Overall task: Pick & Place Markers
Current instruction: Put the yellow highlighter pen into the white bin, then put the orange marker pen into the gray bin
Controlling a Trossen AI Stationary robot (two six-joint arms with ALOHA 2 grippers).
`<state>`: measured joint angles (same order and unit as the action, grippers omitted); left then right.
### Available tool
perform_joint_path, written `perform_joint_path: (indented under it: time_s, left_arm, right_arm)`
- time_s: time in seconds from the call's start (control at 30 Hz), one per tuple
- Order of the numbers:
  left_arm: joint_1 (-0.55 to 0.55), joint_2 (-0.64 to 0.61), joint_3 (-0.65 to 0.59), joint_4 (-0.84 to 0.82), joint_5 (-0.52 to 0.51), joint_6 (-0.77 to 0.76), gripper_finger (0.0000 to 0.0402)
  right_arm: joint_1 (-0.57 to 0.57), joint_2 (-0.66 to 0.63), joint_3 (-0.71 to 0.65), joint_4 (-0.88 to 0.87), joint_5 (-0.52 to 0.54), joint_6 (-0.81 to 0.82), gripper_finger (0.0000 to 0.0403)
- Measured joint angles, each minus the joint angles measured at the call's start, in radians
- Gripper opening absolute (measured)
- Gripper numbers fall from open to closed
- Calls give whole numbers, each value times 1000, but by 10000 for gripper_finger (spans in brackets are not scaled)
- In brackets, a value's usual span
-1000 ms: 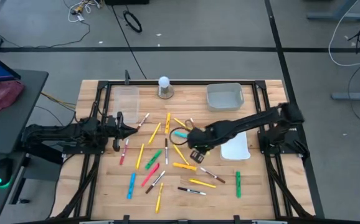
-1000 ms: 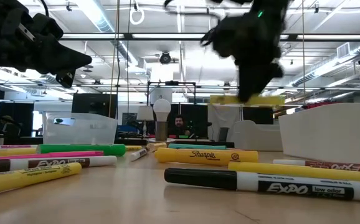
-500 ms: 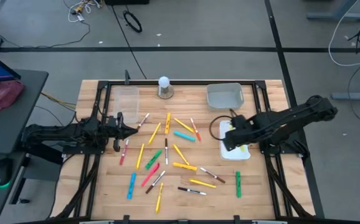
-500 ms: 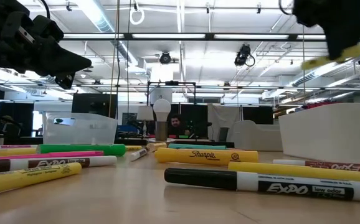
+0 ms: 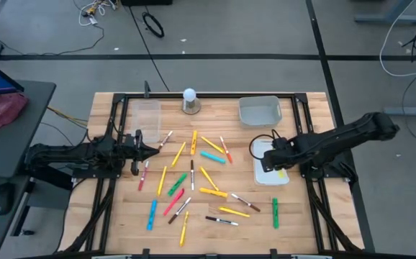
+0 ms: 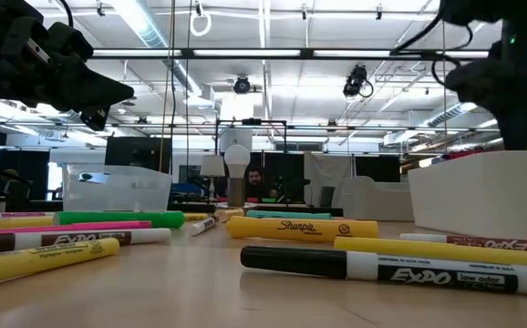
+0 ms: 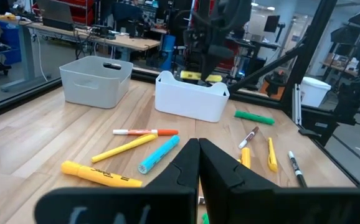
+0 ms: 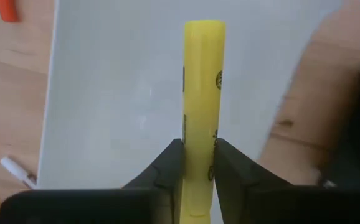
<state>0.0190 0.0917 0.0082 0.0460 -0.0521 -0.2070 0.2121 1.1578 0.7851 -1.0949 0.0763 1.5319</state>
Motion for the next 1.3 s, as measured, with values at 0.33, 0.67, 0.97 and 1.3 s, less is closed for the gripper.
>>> perform_joint_path:
  time_s: [0.33, 0.67, 0.97, 1.3]
  left_arm:
    - [0, 0, 0, 1, 0, 0, 14]
    - [0, 0, 0, 1, 0, 1, 14]
    - [0, 0, 0, 1, 0, 0, 14]
    - [0, 0, 0, 1, 0, -18, 14]
  right_arm:
    - [-67, 0, -134, 247, -12, -49, 73]
    - [-72, 0, -179, 317, 14, -56, 115]
    - [-72, 0, -126, 288, 27, -206, 159]
    - [-68, 0, 164, 179, 70, -411, 132]
